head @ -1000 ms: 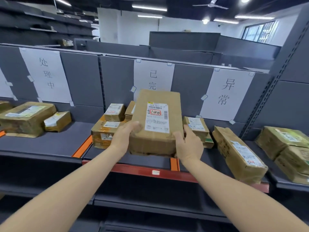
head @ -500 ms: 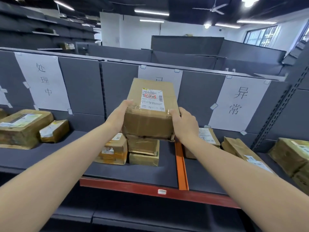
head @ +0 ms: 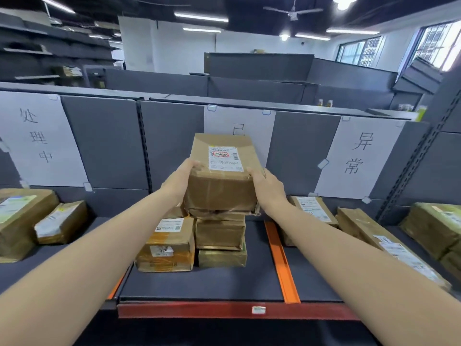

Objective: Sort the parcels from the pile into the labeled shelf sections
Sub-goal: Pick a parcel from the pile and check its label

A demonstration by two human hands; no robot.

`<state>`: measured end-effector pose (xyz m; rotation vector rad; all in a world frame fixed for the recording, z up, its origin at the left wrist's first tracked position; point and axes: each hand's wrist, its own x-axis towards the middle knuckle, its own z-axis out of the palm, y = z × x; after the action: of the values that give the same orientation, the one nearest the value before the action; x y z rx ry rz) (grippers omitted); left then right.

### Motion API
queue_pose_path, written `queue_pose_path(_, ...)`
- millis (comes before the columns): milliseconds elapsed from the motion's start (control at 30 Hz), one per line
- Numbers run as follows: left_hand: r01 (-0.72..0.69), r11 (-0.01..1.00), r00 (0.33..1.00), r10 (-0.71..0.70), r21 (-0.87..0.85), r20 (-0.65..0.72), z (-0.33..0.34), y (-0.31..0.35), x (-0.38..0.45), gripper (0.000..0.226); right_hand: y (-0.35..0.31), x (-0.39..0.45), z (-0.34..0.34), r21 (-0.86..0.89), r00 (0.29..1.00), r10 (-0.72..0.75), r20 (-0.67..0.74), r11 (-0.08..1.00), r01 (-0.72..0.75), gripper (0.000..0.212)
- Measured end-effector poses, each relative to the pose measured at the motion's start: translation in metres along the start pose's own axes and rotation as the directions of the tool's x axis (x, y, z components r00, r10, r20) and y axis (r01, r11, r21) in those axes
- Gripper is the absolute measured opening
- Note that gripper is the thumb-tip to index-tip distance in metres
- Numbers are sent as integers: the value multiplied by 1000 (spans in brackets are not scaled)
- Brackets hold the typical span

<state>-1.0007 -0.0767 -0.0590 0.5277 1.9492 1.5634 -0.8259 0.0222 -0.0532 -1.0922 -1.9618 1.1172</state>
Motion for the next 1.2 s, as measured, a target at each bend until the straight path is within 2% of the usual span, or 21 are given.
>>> queue_pose_path(100,42,998,999,-42,41,-6,1,-1,7,71,3,6,6,7,1000,26,2,1000,-26,27)
queue_pose_path(200,1,998,997,-6,66,79,6,0,-5,34,9,10,11,-20,999,39,2,999,-39,29)
queue_pose_path(267,-1,997,997,-4,75,74,8,-9,-1,27,16,12,15,-29,999,40,9,999,-40,33)
queue_pose_path(367,-9,994,998,1,110,69,9,-17,5,39,27,14,21,-11,998,53,15,999,-53,38)
queue_pose_path(467,43,992,998,-48,117,39,10,-21,8,70,31,14,23,-12,998,56,11,998,-56,39)
queue_pose_path(533,74,992,994,-81,99,69,10,-25,13,83,32,14,24,-12,998,55,14,998,-54,38)
queue_pose_path(633,107,992,991,-112,63,75,10,-35,29,78,33,13,23,11,997,67,35,998,-67,36)
queue_pose_path(767,108,993,991,-112,48,75,11,-31,24,71,32,12,20,39,995,92,27,995,-93,46)
queue_pose_path(900,5,992,995,-16,124,96,13,-15,-6,49,30,5,15,51,997,71,-15,996,-70,52)
queue_pose_path(1000,-97,979,994,86,178,69,16,-14,-5,69,28,-2,9,53,997,65,-47,997,-62,58)
queue_pose_path(1200,-276,917,959,282,288,21,17,0,-19,72,21,-18,-8,10,995,50,-90,999,-49,56)
